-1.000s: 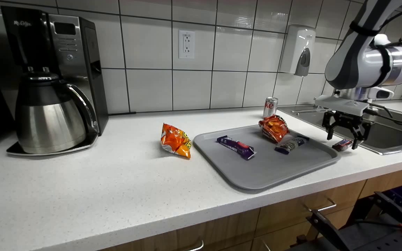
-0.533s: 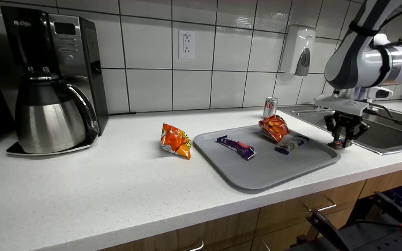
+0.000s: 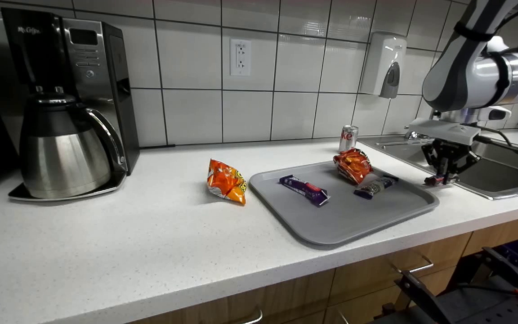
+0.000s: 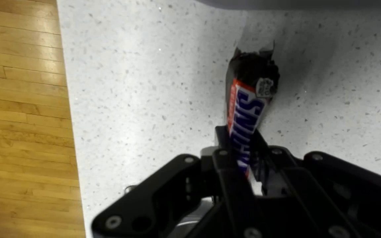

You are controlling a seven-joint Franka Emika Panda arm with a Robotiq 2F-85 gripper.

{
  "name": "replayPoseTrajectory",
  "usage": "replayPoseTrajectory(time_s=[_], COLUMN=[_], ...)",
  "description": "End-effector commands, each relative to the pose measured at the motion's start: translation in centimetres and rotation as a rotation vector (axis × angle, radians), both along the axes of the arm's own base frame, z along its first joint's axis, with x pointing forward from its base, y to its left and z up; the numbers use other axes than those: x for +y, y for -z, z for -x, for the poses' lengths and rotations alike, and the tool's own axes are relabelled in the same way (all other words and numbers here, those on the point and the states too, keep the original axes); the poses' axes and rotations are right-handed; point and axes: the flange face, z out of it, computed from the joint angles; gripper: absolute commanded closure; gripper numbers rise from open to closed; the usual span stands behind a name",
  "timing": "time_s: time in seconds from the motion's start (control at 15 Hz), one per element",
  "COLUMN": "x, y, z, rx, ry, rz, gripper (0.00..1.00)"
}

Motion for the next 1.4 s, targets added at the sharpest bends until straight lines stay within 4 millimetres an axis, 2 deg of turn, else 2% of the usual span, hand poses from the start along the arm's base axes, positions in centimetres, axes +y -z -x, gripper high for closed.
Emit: replayPoseTrajectory(time_s=[0.0,0.2,0.67,1.13,1.33], x=[1.0,2.7,8.7,16.1,18.2], y=[-2.3,-3.3,-4.7,-3.9,-3.2], z=[1.1,1.7,2.4,2.9,3.1], rx=[-0.026,-0.036,-0.047,-0.024,-0.012], ry=[-0.041,-0.094,-0.201,-0.279,-0.275], rz=[0.009,0.013,0.014,-0.017,-0.028], gripper=[0.96,0.96,0.96,0.96,0.96])
